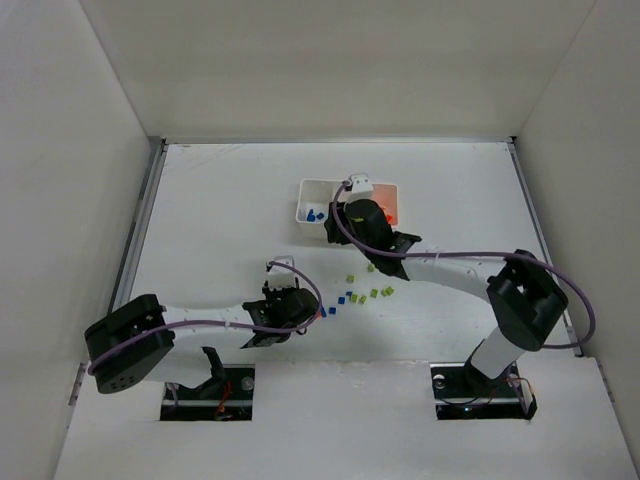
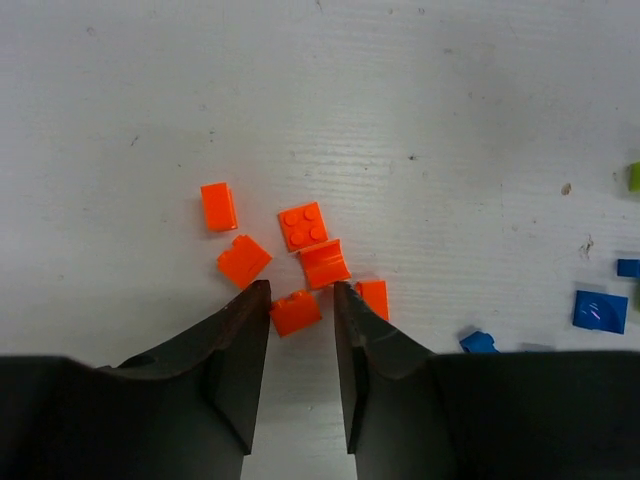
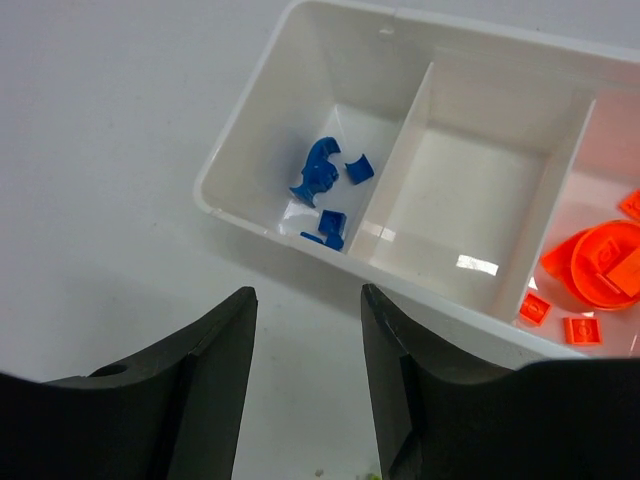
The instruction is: Sort the legos into containers by color
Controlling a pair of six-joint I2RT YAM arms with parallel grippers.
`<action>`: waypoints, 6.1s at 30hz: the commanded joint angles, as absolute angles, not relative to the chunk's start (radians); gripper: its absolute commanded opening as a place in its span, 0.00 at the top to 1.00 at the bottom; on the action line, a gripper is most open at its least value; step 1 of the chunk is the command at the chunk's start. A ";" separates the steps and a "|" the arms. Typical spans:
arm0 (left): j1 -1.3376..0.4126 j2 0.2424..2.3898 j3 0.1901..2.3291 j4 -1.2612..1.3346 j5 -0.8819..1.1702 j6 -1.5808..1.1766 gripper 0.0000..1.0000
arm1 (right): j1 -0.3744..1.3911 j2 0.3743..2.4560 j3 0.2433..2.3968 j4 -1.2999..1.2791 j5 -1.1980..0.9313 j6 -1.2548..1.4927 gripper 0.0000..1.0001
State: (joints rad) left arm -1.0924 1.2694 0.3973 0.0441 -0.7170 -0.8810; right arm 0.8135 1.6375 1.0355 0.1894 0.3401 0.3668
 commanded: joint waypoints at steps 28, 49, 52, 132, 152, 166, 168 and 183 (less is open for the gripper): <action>-0.906 1.503 0.984 0.284 -0.416 -0.549 0.89 | 0.904 1.012 0.361 0.134 0.494 0.790 0.83; -0.821 1.867 1.398 0.282 -0.308 -0.517 0.63 | 1.048 0.931 0.357 0.090 0.445 0.706 0.74; -0.808 1.752 1.258 0.305 -0.331 -0.515 0.65 | 1.100 1.023 0.405 0.119 0.378 0.672 0.74; -1.127 1.072 0.347 0.032 -0.686 -0.973 0.74 | 0.811 1.626 1.117 0.192 0.302 0.342 0.51; -1.159 1.405 0.494 0.009 -0.745 -0.999 0.86 | 0.837 1.280 0.672 0.267 0.331 0.452 0.52; -1.030 1.429 0.810 0.239 -0.553 -0.692 0.92 | 0.843 0.979 0.394 0.164 0.419 0.682 0.81; -0.990 1.488 0.894 0.284 -0.476 -0.669 0.92 | 0.887 0.937 0.376 0.112 0.431 0.731 0.81; -0.860 2.029 1.505 0.262 -0.291 -0.572 0.74 | 1.021 0.808 0.299 0.014 0.468 0.815 0.73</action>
